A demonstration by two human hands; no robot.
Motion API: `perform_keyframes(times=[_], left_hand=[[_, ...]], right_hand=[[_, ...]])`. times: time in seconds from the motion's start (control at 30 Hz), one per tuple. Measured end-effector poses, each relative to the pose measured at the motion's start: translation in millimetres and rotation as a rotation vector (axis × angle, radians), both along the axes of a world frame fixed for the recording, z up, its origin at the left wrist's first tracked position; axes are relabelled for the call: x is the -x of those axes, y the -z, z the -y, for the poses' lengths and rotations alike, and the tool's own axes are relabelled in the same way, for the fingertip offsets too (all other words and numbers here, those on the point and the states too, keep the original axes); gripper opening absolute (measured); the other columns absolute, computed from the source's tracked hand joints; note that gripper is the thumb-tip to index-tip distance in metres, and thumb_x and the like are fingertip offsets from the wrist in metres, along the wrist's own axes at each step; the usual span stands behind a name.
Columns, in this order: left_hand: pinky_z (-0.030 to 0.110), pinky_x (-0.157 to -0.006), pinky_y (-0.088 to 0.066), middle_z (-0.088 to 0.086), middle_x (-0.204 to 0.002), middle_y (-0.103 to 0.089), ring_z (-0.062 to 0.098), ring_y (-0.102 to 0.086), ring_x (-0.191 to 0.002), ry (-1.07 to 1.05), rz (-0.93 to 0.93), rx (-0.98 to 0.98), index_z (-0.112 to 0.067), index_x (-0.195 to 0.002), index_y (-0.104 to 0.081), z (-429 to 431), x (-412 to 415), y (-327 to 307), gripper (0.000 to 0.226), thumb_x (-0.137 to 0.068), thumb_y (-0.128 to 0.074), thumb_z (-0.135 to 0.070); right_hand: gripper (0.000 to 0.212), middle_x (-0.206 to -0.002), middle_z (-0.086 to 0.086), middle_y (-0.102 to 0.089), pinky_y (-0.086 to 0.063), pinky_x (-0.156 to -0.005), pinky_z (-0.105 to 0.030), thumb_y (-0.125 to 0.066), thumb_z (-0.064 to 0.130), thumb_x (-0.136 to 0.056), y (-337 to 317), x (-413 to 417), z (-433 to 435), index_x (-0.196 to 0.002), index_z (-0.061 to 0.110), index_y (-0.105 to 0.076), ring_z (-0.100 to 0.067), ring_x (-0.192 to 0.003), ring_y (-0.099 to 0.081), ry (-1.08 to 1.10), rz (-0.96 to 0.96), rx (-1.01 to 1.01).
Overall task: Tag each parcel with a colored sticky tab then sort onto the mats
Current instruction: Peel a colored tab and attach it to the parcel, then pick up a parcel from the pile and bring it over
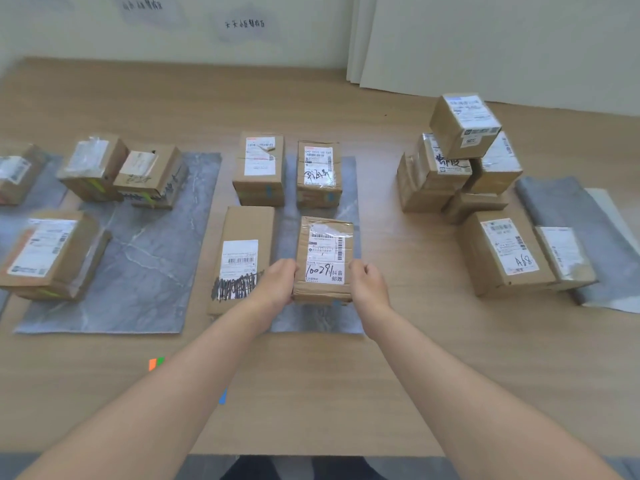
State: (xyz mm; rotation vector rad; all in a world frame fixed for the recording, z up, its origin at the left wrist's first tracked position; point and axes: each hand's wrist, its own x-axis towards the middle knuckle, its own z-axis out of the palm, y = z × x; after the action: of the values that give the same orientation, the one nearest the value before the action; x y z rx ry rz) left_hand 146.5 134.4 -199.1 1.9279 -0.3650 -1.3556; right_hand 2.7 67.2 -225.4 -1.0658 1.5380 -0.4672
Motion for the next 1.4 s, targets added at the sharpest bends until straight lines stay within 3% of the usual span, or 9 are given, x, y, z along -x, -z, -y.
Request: perform_keyframes(times=[0.17,0.27,0.43,0.57,0.63,0.7,0.83,1.3,1.4], left_hand=[[0.049,-0.098,-0.05,0.013,-0.115,-0.069,0.028,-0.065,-0.103,-0.003,0.05,-0.048,-0.017,-0.106,-0.066,-4,-1,39,0.06,-0.065,-0.041,-0.051],[0.046,-0.096,-0.049,0.018,-0.119,-0.067,0.024,-0.063,-0.098,-0.023,0.025,-0.036,-0.011,-0.107,-0.065,-7,-3,57,0.072,-0.058,-0.042,-0.058],[0.051,-0.106,-0.045,0.008,-0.112,-0.072,0.029,-0.064,-0.113,-0.026,0.039,-0.046,-0.018,-0.104,-0.07,-12,-1,50,0.061,-0.07,-0.044,-0.061],[0.036,-0.096,-0.046,-0.01,-0.09,-0.06,0.012,-0.056,-0.089,-0.042,0.043,0.011,-0.028,-0.084,-0.057,-10,17,-4,0.028,-0.103,-0.038,-0.034],[0.041,-0.105,-0.044,-0.006,-0.108,-0.058,0.015,-0.054,-0.102,-0.069,0.083,0.044,-0.026,-0.106,-0.061,-10,17,-12,0.027,-0.104,-0.038,-0.04],[0.047,-0.113,-0.037,-0.004,-0.131,-0.056,0.019,-0.051,-0.124,-0.073,0.123,0.091,-0.022,-0.13,-0.058,-10,14,-18,0.055,-0.092,-0.039,-0.058],[0.046,-0.118,-0.03,-0.004,-0.147,-0.05,0.021,-0.047,-0.134,-0.103,0.138,0.15,-0.025,-0.14,-0.053,-9,12,-46,0.071,-0.084,-0.036,-0.064],[0.041,-0.118,-0.029,-0.006,-0.141,-0.05,0.018,-0.043,-0.135,-0.027,0.198,0.487,-0.021,-0.141,-0.05,-20,29,-187,0.055,-0.1,-0.034,-0.054],[0.045,-0.121,-0.026,-0.002,-0.151,-0.046,0.02,-0.041,-0.14,-0.026,0.194,0.566,-0.021,-0.149,-0.044,-23,24,-222,0.061,-0.099,-0.036,-0.055]], right_hand=[[0.024,-0.076,0.005,-0.05,-0.035,-0.062,-0.033,-0.046,0.036,-0.097,18,0,-2,-0.08,0.02,-0.046,-0.017,-0.071,-0.044,-0.053,-0.015,-0.02],[0.024,-0.078,0.005,-0.05,-0.035,-0.062,-0.033,-0.046,0.036,-0.099,24,1,-4,-0.081,0.019,-0.045,-0.016,-0.072,-0.044,-0.08,-0.02,-0.02],[0.022,-0.082,0.003,-0.054,-0.036,-0.065,-0.033,-0.047,0.035,-0.1,29,6,-3,-0.09,0.017,-0.051,-0.015,-0.074,-0.047,-0.09,-0.019,-0.029],[0.021,-0.08,0.004,-0.05,-0.035,-0.063,-0.032,-0.045,0.032,-0.1,18,12,-3,-0.086,0.017,-0.05,-0.015,-0.074,-0.045,-0.073,-0.009,-0.017],[0.023,-0.077,0.005,-0.048,-0.033,-0.061,-0.032,-0.044,0.032,-0.099,6,13,-1,-0.079,0.021,-0.046,-0.014,-0.069,-0.042,-0.061,-0.006,0.021],[0.026,-0.075,0.006,-0.047,-0.033,-0.061,-0.033,-0.043,0.033,-0.099,-8,14,0,-0.076,0.022,-0.046,-0.015,-0.069,-0.042,-0.071,0.007,0.066],[0.026,-0.076,0.007,-0.048,-0.033,-0.061,-0.033,-0.042,0.035,-0.1,-43,12,2,-0.078,0.023,-0.049,-0.015,-0.07,-0.042,-0.082,0.072,0.127],[0.04,-0.086,-0.003,-0.055,-0.037,-0.067,-0.034,-0.041,0.041,-0.103,-186,-2,-8,-0.104,0.006,-0.06,-0.016,-0.078,-0.047,-0.123,0.16,0.35],[0.043,-0.115,-0.009,-0.066,-0.039,-0.069,-0.03,-0.041,0.039,-0.103,-222,-5,-15,-0.12,0.006,-0.062,-0.024,-0.101,-0.061,-0.109,0.174,0.428]])
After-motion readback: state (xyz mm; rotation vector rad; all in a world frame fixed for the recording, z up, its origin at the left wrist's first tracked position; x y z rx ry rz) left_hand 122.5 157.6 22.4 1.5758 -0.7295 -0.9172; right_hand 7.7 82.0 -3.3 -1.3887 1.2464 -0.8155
